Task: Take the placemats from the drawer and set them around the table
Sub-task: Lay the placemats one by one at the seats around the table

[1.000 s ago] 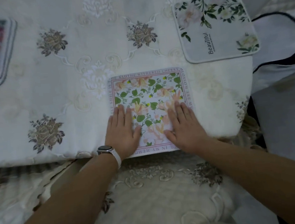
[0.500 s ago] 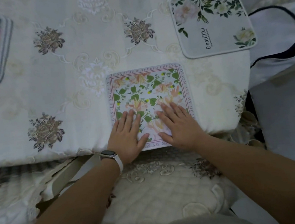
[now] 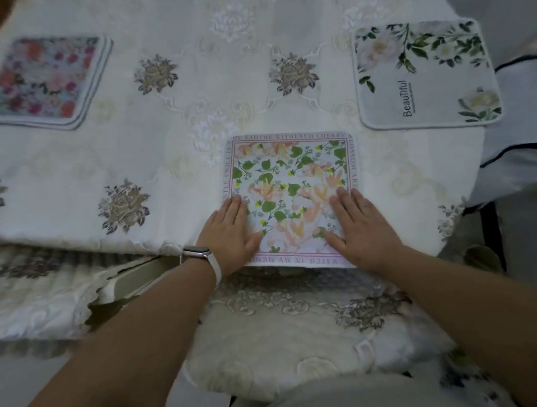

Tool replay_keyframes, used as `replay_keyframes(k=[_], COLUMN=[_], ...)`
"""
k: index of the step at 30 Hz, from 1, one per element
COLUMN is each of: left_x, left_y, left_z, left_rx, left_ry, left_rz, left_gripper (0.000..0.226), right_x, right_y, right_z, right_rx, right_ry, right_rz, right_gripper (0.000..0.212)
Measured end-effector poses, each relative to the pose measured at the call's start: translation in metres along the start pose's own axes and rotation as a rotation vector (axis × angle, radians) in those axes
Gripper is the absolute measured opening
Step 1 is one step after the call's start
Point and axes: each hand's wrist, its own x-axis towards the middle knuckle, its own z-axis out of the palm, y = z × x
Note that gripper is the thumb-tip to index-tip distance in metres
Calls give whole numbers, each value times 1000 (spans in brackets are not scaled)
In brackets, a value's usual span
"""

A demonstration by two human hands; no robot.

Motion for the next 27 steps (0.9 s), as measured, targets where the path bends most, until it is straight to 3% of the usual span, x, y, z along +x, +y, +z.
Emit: replay_keyframes(k=[3, 8, 14, 20, 27], left_x=[-5, -34, -77, -148, -250], left_y=[19, 47, 59, 45, 17], left_z=[-21, -41, -66, -81, -76], left_rx=[-78, -269, -388, -341, -364], left_ry=[26, 80, 305, 508, 613], left_rz=[-17, -91, -231, -444, -715], left_gripper=[65, 62, 56, 51, 46], right_x=[-1, 9, 12, 4, -22], right_y=[0, -12, -54, -123, -223], right_z=[-18, -64, -113, -135, -148], right_rx=[16, 87, 151, 116, 58], right_ry=[-31, 2, 17, 2, 46], right_rz=[-35, -95, -306, -565, -798], right_gripper=[77, 41, 50, 53, 45])
